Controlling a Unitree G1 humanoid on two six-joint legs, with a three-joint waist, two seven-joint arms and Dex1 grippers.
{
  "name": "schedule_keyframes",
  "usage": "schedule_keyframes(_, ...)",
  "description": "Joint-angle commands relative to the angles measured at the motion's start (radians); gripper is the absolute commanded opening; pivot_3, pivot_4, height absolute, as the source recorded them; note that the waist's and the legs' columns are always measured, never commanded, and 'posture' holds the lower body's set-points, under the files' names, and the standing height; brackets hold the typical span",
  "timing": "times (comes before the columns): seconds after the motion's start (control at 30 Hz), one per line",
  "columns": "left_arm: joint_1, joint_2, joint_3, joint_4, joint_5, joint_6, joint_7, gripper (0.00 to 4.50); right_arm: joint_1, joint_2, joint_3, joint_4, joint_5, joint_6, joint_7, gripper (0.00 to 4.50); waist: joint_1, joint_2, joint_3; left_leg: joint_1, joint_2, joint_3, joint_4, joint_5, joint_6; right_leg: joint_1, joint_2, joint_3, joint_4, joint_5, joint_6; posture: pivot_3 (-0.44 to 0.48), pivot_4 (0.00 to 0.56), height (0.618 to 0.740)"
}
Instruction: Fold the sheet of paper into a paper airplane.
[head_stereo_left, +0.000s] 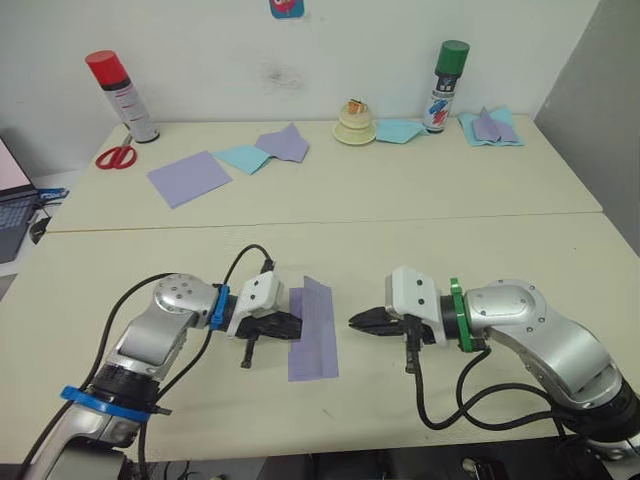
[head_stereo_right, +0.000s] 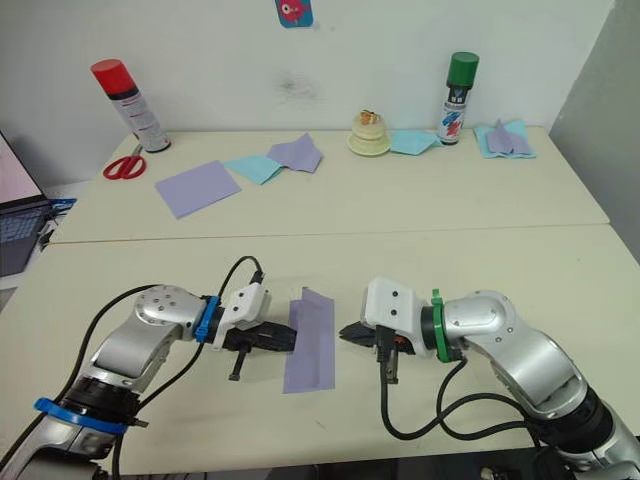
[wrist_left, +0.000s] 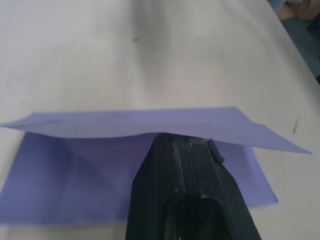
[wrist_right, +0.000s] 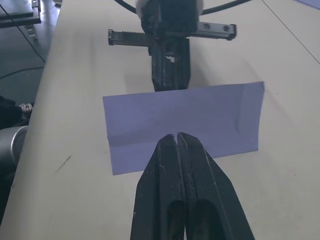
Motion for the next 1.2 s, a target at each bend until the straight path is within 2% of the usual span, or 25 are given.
schedule_keyframes(0.03, -0.066, -0.062, -0.045, 0.016, 0.008, -0.021, -0.01, 0.0, -0.017, -0.02, -0.044, -0.061, 0.034, 0.017, -0.003, 0.04, 0.001, 0.0, 0.0, 0.0, 0.0, 0.0, 0.0, 0.0, 0.0, 0.0, 0.0, 0.0, 0.0, 0.0, 0.0, 0.0, 0.15, 0.74)
schedule_keyframes(0.27, -0.131, -0.166, -0.126, 0.164, 0.106, -0.151, 0.016, 0.0, -0.028, -0.032, -0.041, -0.054, 0.019, 0.045, -0.042, 0.04, -0.003, -0.001, 0.0, 0.0, 0.0, 0.001, 0.001, 0.0, 0.0, 0.0, 0.0, 0.0, 0.0, 0.0, 0.0, 0.0, 0.15, 0.74)
schedule_keyframes(0.43, -0.13, -0.191, -0.132, 0.226, 0.135, -0.207, 0.025, 0.0, -0.01, -0.023, 0.034, 0.051, -0.085, -0.015, -0.092, 0.04, -0.001, -0.001, 0.0, 0.0, 0.0, 0.001, 0.001, 0.0, 0.0, 0.0, 0.001, 0.0, 0.001, 0.0, 0.0, 0.0, 0.15, 0.74)
schedule_keyframes(0.53, -0.121, -0.184, -0.12, 0.232, 0.137, -0.217, 0.029, 0.0, 0.003, -0.009, 0.105, 0.162, -0.176, -0.096, -0.115, 0.04, -0.001, -0.001, 0.0, 0.0, 0.0, 0.001, 0.001, 0.0, 0.0, 0.0, 0.0, 0.0, 0.001, 0.0, 0.0, 0.0, 0.15, 0.74)
schedule_keyframes(0.7, -0.102, -0.152, -0.097, 0.232, 0.133, -0.222, 0.029, 0.0, 0.029, 0.037, 0.148, 0.256, -0.233, -0.16, -0.124, 0.04, -0.003, -0.001, 0.0, 0.0, 0.0, 0.001, 0.001, 0.0, 0.0, 0.0, 0.0, 0.001, 0.001, 0.0, 0.0, 0.0, 0.15, 0.74)
schedule_keyframes(1.0, -0.047, -0.053, -0.022, 0.288, 0.143, -0.239, 0.061, 0.0, 0.094, 0.058, 0.181, 0.321, -0.297, -0.199, -0.116, 0.04, -0.003, -0.001, -0.001, 0.003, 0.001, 0.001, 0.001, 0.0, 0.0, 0.002, 0.001, 0.001, 0.001, 0.0, 0.0, 0.0, 0.15, 0.74)
schedule_keyframes(1.2, -0.029, -0.051, -0.005, 0.304, 0.149, -0.247, 0.089, 0.0, 0.099, 0.083, 0.159, 0.338, -0.314, -0.237, -0.124, 0.04, -0.003, -0.001, -0.002, 0.007, 0.001, 0.001, 0.001, 0.0, 0.0, 0.005, 0.001, 0.001, 0.001, 0.0, 0.0, 0.0, 0.15, 0.74)
